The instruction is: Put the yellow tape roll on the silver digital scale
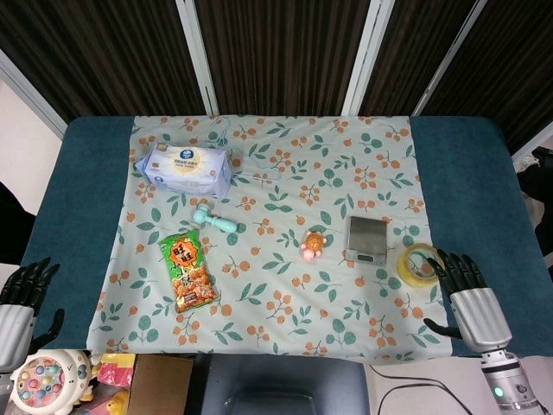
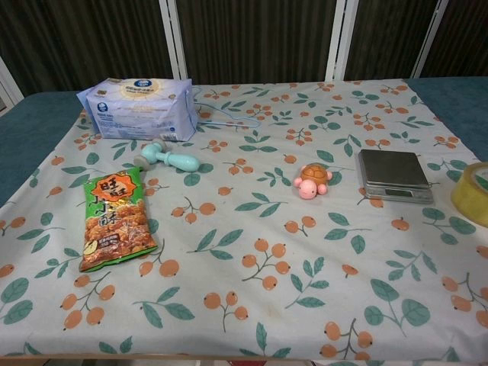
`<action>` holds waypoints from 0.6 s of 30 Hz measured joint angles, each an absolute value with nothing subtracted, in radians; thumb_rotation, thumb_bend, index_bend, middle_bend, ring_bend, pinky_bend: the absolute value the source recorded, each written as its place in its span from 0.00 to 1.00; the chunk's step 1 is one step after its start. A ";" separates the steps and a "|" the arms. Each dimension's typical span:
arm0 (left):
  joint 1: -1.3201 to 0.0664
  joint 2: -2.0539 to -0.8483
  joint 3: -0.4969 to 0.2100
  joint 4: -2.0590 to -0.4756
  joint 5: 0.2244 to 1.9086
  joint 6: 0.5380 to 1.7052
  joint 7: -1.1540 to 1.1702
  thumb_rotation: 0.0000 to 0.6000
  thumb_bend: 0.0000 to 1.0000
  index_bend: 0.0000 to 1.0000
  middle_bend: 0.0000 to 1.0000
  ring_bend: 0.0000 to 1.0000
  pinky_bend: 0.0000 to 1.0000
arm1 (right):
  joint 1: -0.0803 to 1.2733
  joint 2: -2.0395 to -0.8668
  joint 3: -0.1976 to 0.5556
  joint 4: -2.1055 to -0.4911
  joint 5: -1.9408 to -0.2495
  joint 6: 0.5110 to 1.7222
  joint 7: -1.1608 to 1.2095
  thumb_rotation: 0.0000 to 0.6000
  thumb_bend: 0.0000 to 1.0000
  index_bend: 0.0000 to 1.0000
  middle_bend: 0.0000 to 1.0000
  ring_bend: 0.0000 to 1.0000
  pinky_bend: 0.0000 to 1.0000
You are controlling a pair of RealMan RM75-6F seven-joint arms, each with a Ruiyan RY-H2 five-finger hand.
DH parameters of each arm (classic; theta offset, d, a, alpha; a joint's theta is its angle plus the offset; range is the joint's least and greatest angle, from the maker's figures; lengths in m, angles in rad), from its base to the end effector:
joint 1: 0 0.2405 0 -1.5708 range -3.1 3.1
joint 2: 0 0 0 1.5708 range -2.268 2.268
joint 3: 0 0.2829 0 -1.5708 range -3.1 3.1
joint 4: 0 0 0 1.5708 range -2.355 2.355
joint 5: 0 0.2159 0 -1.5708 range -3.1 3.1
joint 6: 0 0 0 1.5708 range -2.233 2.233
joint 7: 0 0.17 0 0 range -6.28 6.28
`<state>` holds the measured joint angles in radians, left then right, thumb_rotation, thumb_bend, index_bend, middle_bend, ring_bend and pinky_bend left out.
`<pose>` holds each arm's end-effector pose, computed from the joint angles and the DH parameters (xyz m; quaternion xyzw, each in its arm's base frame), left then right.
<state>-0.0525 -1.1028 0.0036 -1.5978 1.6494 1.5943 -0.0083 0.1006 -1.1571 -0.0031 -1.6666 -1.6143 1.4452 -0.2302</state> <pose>-0.3218 0.1858 0.1702 -0.6240 -0.3441 -0.4167 0.5645 -0.3079 -0.1997 0.1261 0.6753 -0.3341 0.3496 0.5569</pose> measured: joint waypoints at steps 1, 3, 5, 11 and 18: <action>-0.053 -1.102 0.003 -1.598 1.649 1.595 -0.011 1.00 0.46 0.00 0.00 0.04 0.10 | 0.102 -1.159 -0.003 -1.667 -1.613 1.441 -0.234 1.00 0.13 0.00 0.00 0.00 0.00; -0.054 -1.103 0.000 -1.595 1.646 1.594 -0.018 1.00 0.46 0.00 0.00 0.04 0.10 | 0.106 -1.161 -0.003 -1.666 -1.611 1.432 -0.240 1.00 0.13 0.00 0.00 0.00 0.00; -0.058 -1.103 -0.001 -1.594 1.644 1.587 -0.023 1.00 0.46 0.00 0.00 0.04 0.10 | 0.112 -1.164 -0.002 -1.660 -1.612 1.425 -0.244 1.00 0.13 0.00 0.00 0.00 0.00; -0.066 -1.102 0.004 -1.593 1.642 1.566 -0.036 1.00 0.46 0.00 0.00 0.04 0.10 | 0.153 -1.186 0.013 -1.628 -1.631 1.395 -0.237 1.00 0.29 0.11 0.00 0.00 0.00; -0.065 -1.085 0.003 -1.585 1.637 1.571 -0.071 1.00 0.46 0.00 0.00 0.04 0.10 | 0.278 -1.199 0.065 -1.628 -1.586 1.209 -0.314 1.00 0.83 0.27 0.00 0.00 0.00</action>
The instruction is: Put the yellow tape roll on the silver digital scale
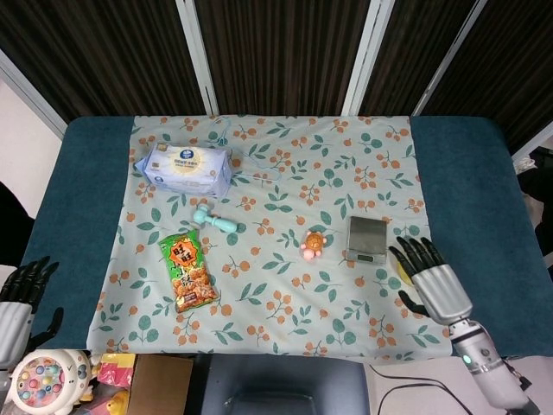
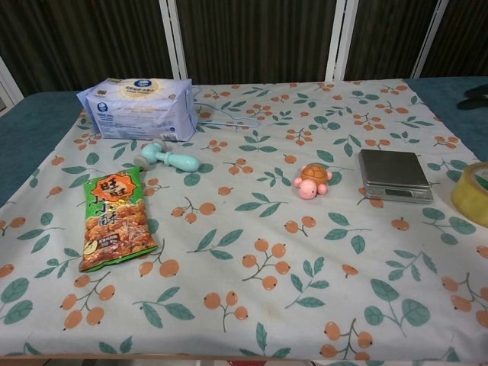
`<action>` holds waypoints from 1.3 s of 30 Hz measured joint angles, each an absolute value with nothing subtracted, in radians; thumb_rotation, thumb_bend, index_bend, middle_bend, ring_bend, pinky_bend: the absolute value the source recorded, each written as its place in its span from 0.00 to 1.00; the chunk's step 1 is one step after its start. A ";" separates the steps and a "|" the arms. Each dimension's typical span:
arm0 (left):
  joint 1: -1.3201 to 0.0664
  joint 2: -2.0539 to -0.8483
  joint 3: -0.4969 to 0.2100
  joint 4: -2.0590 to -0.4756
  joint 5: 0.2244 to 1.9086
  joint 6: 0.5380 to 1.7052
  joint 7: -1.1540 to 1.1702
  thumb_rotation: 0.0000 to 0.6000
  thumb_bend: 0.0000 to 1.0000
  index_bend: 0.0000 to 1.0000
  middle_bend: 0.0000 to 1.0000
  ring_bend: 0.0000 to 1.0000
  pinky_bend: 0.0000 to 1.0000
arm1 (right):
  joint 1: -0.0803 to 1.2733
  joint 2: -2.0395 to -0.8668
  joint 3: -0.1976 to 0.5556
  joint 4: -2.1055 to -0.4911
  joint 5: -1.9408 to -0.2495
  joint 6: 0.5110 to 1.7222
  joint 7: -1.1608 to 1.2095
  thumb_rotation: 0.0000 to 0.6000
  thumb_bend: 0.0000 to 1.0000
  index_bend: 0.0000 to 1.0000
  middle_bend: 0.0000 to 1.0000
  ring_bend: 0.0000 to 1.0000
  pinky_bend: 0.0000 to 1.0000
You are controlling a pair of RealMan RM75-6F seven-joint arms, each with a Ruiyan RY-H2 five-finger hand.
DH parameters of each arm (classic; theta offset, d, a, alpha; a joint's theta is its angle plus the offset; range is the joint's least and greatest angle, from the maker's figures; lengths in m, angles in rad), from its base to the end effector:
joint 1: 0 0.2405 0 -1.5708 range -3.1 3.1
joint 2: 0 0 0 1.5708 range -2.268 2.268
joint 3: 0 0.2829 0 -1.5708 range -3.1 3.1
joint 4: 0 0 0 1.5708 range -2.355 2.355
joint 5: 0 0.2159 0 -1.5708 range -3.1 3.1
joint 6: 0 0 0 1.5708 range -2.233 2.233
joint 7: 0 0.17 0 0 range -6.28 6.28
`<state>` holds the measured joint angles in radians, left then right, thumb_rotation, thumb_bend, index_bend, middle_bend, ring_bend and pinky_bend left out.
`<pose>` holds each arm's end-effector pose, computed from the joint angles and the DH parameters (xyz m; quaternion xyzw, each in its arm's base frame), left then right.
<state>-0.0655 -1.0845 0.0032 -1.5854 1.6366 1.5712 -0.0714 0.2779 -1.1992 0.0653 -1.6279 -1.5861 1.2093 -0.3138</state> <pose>-0.3267 0.1907 0.1749 -0.6219 -0.3597 -0.4194 0.5549 -0.2811 -0.2639 0.0902 0.7488 -0.2845 0.3202 0.5058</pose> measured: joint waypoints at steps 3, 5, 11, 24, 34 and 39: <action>-0.064 -1.081 0.005 -1.584 1.640 1.574 -0.079 1.00 0.46 0.00 0.00 0.04 0.10 | 0.346 -1.213 0.096 -1.634 -1.527 1.108 -0.395 1.00 0.92 0.34 0.00 0.00 0.00; -0.064 -1.079 0.007 -1.583 1.640 1.573 -0.088 1.00 0.46 0.00 0.00 0.04 0.10 | 0.387 -1.230 0.117 -1.633 -1.476 1.057 -0.460 1.00 0.95 0.39 0.00 0.00 0.00; -0.061 -1.071 0.010 -1.584 1.646 1.581 -0.112 1.00 0.46 0.00 0.00 0.04 0.10 | 0.480 -1.308 0.150 -1.585 -1.322 0.954 -0.620 1.00 0.97 0.40 0.00 0.00 0.00; -0.057 -1.068 0.010 -1.585 1.645 1.589 -0.113 1.00 0.46 0.00 0.00 0.04 0.10 | 0.570 -1.473 0.106 -1.442 -1.210 0.907 -0.763 1.00 0.97 0.40 0.00 0.00 0.00; -0.054 -1.067 0.012 -1.586 1.653 1.595 -0.118 1.00 0.46 0.00 0.00 0.04 0.10 | 0.577 -1.489 0.078 -1.416 -1.181 0.928 -0.769 1.00 0.97 0.40 0.00 0.00 0.00; -0.055 -1.068 0.013 -1.585 1.651 1.591 -0.115 1.00 0.46 0.00 0.00 0.04 0.10 | 0.587 -1.495 0.068 -1.408 -1.169 0.927 -0.772 1.00 0.97 0.40 0.00 0.00 0.00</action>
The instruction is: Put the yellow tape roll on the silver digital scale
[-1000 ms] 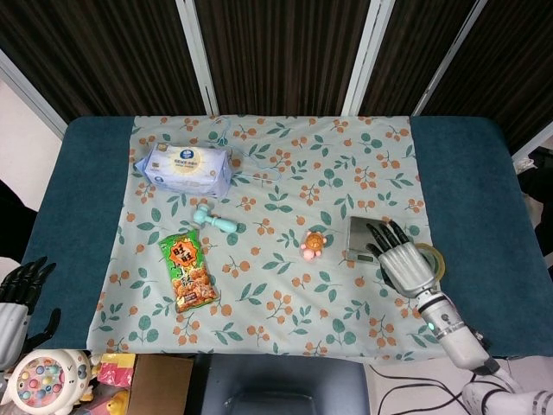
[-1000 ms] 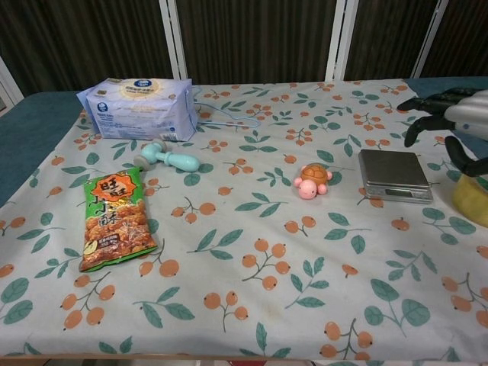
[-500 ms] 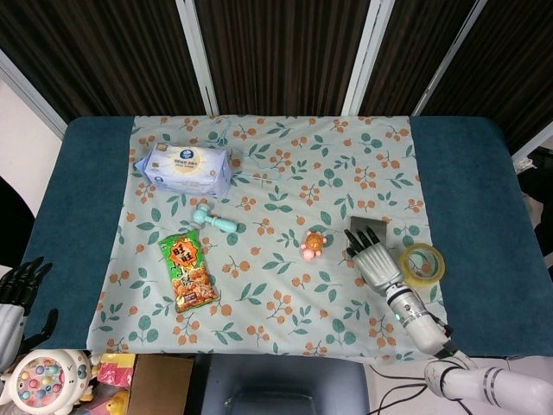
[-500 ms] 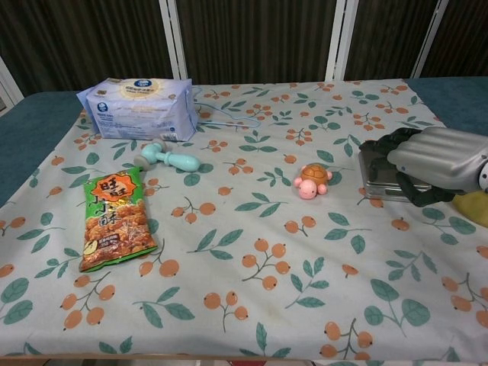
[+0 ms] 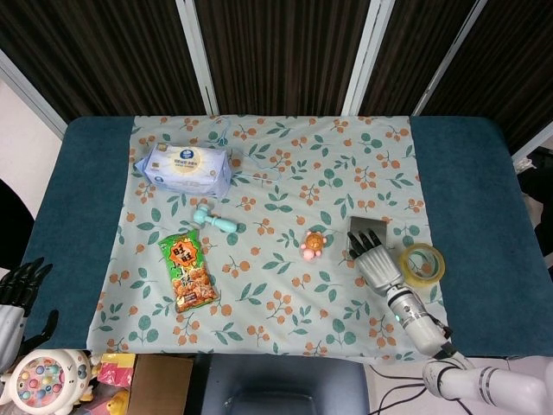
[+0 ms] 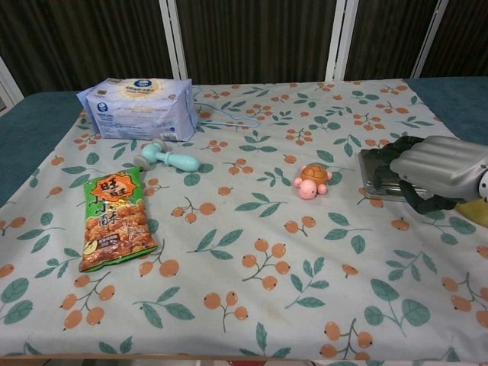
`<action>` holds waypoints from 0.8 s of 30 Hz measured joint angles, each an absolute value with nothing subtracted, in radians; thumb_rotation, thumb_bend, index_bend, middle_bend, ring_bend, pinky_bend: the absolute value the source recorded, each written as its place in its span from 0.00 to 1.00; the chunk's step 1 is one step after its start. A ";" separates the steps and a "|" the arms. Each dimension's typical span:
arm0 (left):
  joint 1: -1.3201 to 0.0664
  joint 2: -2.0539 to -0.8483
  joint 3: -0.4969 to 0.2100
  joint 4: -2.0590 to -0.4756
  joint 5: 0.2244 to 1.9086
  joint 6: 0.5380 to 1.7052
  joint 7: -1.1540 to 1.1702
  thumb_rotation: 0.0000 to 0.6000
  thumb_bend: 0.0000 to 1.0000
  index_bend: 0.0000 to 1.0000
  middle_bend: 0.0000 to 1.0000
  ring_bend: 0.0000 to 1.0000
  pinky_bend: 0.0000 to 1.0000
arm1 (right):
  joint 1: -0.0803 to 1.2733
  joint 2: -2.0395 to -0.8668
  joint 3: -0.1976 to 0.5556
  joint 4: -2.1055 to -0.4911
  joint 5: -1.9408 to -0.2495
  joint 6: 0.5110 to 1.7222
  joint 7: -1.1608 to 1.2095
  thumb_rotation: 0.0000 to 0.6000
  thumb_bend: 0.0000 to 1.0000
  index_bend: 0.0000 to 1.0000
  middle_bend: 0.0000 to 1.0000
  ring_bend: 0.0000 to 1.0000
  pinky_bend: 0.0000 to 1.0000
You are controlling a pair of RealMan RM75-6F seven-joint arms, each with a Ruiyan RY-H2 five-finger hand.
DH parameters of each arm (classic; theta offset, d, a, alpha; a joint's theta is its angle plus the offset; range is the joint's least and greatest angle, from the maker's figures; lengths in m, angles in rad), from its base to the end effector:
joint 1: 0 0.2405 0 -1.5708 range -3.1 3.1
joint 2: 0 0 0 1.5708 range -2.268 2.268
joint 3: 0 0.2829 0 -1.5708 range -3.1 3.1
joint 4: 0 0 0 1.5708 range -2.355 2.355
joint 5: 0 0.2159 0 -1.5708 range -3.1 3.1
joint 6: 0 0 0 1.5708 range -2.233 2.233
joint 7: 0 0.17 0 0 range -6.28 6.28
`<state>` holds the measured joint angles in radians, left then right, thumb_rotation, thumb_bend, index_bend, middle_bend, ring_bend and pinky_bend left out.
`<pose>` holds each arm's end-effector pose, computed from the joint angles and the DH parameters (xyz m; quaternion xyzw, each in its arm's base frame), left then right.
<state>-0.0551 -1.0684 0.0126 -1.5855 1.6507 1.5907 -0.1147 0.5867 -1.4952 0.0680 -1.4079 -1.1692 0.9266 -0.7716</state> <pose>-0.3269 0.1850 0.1808 -0.6174 -0.3664 -0.4293 0.5480 -0.2593 -0.3472 -0.0254 0.8257 -0.2181 0.1660 0.4931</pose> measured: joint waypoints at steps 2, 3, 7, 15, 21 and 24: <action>-0.056 -1.069 0.013 -1.586 1.651 1.590 -0.113 1.00 0.46 0.00 0.00 0.04 0.10 | 0.589 -1.497 0.066 -1.408 -1.171 0.932 -0.769 1.00 0.97 0.40 0.00 0.00 0.00; -0.056 -1.069 0.013 -1.586 1.651 1.590 -0.112 1.00 0.46 0.00 0.00 0.04 0.10 | 0.590 -1.497 0.065 -1.408 -1.172 0.933 -0.767 1.00 0.97 0.40 0.00 0.00 0.00; -0.055 -1.069 0.012 -1.587 1.650 1.590 -0.114 1.00 0.46 0.00 0.00 0.04 0.10 | 0.594 -1.497 0.059 -1.409 -1.171 0.939 -0.761 1.00 0.97 0.40 0.00 0.00 0.00; -0.053 -1.067 0.011 -1.588 1.646 1.592 -0.113 1.00 0.46 0.00 0.00 0.04 0.10 | 0.607 -1.509 0.054 -1.397 -1.155 0.935 -0.764 1.00 0.97 0.40 0.00 0.00 0.00; -0.052 -1.067 0.011 -1.589 1.647 1.593 -0.108 1.00 0.46 0.00 0.00 0.04 0.10 | 0.616 -1.520 0.046 -1.388 -1.150 0.932 -0.762 1.00 0.97 0.40 0.00 0.00 0.00; -0.052 -1.067 0.011 -1.590 1.646 1.594 -0.109 1.00 0.46 0.00 0.00 0.04 0.10 | 0.617 -1.522 0.041 -1.387 -1.148 0.935 -0.765 1.00 0.97 0.40 0.00 0.00 0.00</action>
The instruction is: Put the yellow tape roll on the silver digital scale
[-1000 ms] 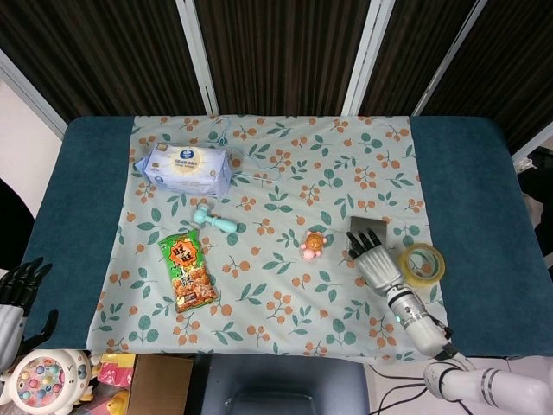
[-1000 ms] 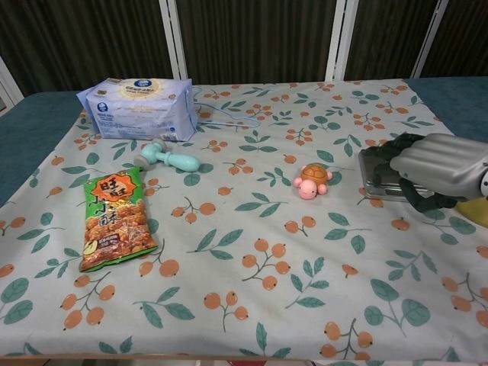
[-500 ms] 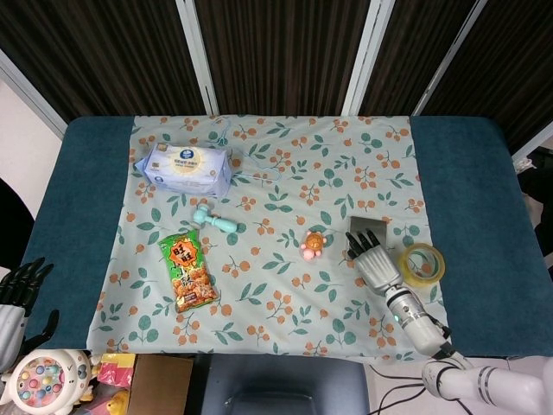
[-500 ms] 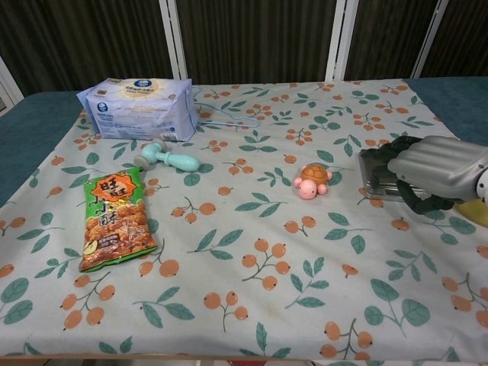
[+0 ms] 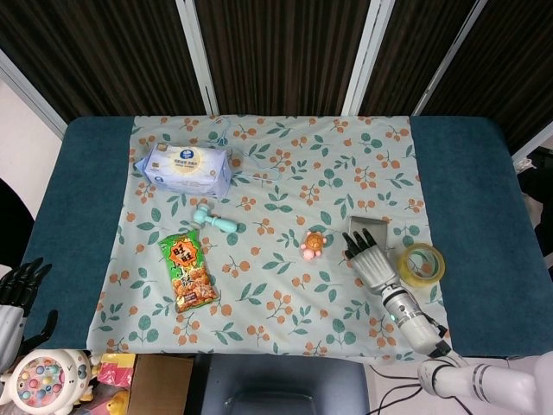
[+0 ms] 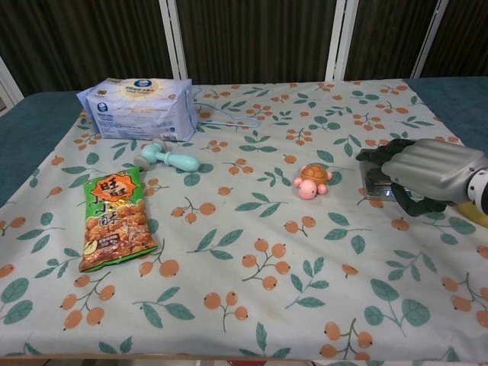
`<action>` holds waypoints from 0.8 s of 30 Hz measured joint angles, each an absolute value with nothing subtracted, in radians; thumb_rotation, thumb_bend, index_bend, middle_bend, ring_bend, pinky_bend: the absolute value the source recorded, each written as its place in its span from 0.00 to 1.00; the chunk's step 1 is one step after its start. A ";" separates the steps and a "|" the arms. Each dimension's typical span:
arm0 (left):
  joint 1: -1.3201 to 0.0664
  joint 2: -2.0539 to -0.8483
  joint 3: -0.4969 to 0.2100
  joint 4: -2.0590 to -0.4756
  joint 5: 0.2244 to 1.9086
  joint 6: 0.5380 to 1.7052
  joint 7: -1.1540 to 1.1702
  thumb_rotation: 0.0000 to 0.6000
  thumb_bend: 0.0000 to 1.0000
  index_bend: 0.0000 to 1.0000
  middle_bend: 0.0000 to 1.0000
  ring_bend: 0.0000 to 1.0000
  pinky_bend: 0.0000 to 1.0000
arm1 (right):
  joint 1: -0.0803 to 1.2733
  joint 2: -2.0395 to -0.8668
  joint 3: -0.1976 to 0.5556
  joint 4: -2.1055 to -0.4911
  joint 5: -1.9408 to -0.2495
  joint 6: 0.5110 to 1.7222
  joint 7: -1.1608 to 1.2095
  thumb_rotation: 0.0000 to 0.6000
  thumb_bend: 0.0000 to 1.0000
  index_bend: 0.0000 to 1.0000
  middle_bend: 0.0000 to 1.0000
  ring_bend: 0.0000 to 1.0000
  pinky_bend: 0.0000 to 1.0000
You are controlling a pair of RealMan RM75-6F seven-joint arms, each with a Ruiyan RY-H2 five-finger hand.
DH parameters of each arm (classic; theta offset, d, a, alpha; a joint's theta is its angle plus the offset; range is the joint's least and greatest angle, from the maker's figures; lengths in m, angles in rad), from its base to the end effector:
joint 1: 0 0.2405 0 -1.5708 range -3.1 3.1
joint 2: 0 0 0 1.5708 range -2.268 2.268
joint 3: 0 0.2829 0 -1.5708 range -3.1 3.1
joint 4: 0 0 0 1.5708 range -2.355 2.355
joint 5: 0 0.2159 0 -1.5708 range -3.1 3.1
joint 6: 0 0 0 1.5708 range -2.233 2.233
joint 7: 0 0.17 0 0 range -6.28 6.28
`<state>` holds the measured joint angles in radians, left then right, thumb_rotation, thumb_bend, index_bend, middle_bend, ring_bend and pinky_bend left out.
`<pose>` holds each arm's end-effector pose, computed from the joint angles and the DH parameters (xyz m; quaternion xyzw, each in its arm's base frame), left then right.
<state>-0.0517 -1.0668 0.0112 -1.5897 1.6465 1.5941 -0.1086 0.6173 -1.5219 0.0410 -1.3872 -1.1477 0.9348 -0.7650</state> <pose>-0.3270 0.1842 0.1820 -0.6153 -0.3656 -0.4284 0.5516 -0.2550 -0.3490 -0.0357 0.8298 -0.2173 0.1661 0.4865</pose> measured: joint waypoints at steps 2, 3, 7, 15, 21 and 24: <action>-0.051 -1.067 0.011 -1.590 1.647 1.595 -0.108 1.00 0.46 0.00 0.00 0.04 0.10 | 0.618 -1.523 0.037 -1.387 -1.146 0.936 -0.770 1.00 0.97 0.40 0.00 0.00 0.00; -0.050 -1.066 0.011 -1.590 1.647 1.596 -0.108 1.00 0.46 0.00 0.00 0.04 0.10 | 0.618 -1.523 0.035 -1.386 -1.145 0.936 -0.773 1.00 0.97 0.40 0.00 0.00 0.00; -0.049 -1.066 0.011 -1.591 1.649 1.601 -0.108 1.00 0.46 0.00 0.00 0.04 0.10 | 0.617 -1.520 0.034 -1.394 -1.141 0.948 -0.773 1.00 0.97 0.40 0.00 0.00 0.00; -0.045 -1.065 0.010 -1.590 1.652 1.610 -0.109 1.00 0.46 0.00 0.00 0.04 0.10 | 0.573 -1.443 0.040 -1.467 -1.195 1.055 -0.675 1.00 0.74 0.23 0.00 0.00 0.00; -0.045 -1.066 0.010 -1.591 1.652 1.610 -0.105 1.00 0.46 0.00 0.00 0.04 0.10 | 0.527 -1.359 0.041 -1.512 -1.230 1.110 -0.585 1.00 0.29 0.03 0.00 0.00 0.00; -0.046 -1.067 0.010 -1.591 1.651 1.606 -0.099 1.00 0.46 0.00 0.00 0.04 0.10 | 0.518 -1.334 0.039 -1.516 -1.229 1.102 -0.542 1.00 0.12 0.00 0.00 0.00 0.00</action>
<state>-0.0458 -1.0674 0.0098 -1.5909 1.6506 1.6059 -0.0988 0.5182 -1.3341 0.0394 -1.5163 -1.2292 1.1024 -0.5419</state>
